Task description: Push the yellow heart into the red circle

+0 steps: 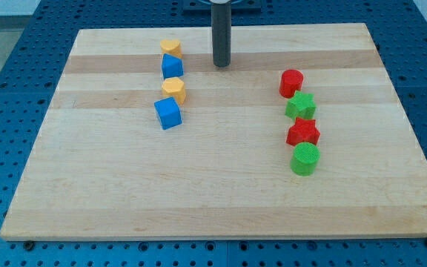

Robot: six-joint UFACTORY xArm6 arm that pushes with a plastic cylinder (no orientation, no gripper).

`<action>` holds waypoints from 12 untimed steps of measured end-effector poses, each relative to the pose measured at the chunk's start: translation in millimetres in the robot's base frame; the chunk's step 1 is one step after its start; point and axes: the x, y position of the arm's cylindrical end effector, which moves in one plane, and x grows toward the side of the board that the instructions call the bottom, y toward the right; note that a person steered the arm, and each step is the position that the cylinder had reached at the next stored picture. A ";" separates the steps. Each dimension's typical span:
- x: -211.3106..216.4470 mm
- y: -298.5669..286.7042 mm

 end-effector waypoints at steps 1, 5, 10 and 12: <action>-27.2 -53.2; -64.7 -124.6; -29.6 -236.2; -35.9 -208.3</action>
